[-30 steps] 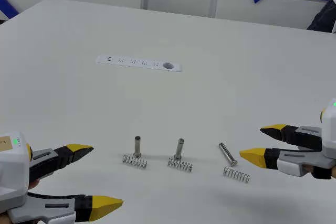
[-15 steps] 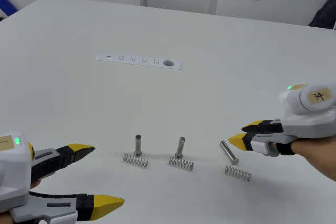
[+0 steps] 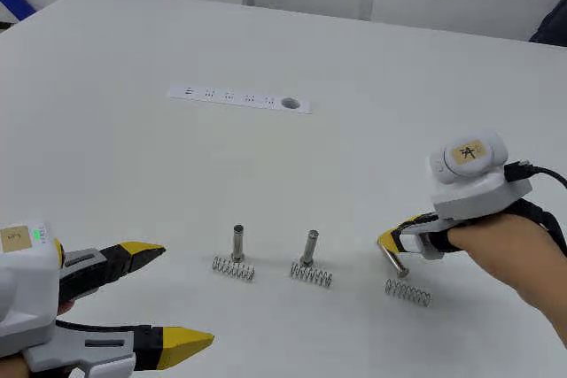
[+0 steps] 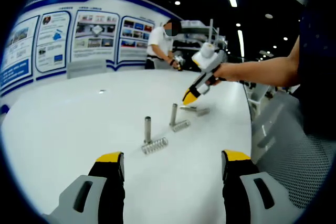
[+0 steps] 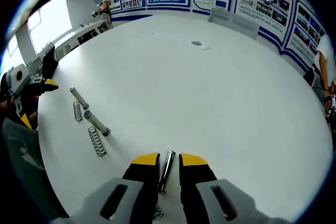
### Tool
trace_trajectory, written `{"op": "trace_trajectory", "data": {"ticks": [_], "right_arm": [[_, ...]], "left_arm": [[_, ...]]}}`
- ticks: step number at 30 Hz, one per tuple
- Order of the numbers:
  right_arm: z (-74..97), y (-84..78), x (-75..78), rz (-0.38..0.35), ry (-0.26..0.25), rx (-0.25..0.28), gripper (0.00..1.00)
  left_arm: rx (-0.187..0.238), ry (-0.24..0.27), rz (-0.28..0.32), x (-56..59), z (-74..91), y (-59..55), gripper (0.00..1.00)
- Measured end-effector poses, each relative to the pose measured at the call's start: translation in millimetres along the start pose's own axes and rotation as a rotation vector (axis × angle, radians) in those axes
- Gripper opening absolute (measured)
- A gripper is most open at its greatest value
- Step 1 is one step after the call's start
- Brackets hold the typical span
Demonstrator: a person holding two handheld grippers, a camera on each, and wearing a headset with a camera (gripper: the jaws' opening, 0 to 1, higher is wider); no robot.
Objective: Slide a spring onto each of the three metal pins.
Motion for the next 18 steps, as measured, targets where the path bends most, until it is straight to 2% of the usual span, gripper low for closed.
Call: {"op": "trace_trajectory", "data": {"ticks": [10,18], "right_arm": [[-10.8,-3.9,-2.2,-0.01,-0.012,-0.051,0.11],[-14.8,-8.0,-3.5,-0.013,-0.001,-0.08,0.1]], "left_arm": [[-0.002,0.0,0.007,-1.5,0.3,-2.3,0.77],[-0.002,-0.002,0.012,-1.5,0.5,-3.0,0.77]]}}
Point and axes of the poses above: the centre of the closed fingertips' face, and the gripper's own axes: z roughly backward along the fingers, x roughly to its right, y roughly out of its top, the point moved 3 cm from there along z, roughly backward along the fingers, and after that the axes turned 14 degrees about -y, right-handed, at the moved point
